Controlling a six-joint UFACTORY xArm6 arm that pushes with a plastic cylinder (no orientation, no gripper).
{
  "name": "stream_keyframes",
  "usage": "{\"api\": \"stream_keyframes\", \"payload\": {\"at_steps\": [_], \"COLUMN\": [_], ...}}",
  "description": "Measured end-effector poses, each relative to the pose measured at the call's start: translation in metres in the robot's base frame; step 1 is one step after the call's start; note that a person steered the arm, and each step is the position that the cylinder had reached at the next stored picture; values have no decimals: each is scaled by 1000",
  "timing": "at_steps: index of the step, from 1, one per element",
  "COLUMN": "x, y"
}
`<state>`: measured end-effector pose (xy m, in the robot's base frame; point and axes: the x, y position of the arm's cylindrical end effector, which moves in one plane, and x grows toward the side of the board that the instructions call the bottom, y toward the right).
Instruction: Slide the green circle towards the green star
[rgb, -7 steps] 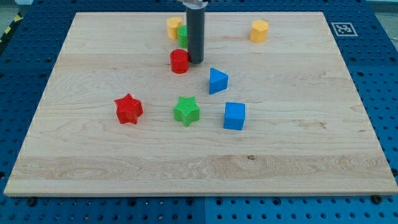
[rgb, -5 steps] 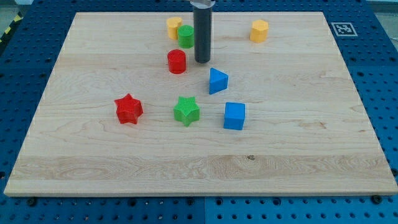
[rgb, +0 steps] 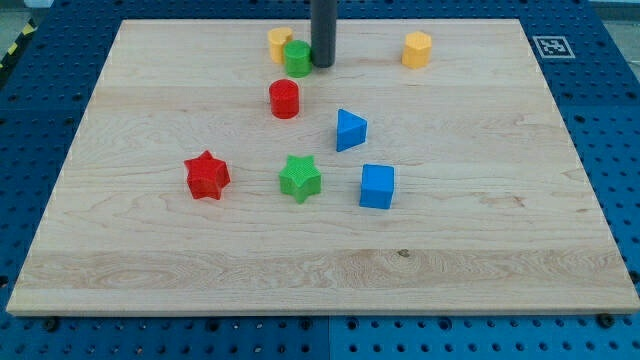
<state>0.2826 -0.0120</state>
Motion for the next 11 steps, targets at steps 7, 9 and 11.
{"api": "stream_keyframes", "payload": {"at_steps": [7,9,11], "x": [-21,12,37], "y": [-128,-131,-162]}}
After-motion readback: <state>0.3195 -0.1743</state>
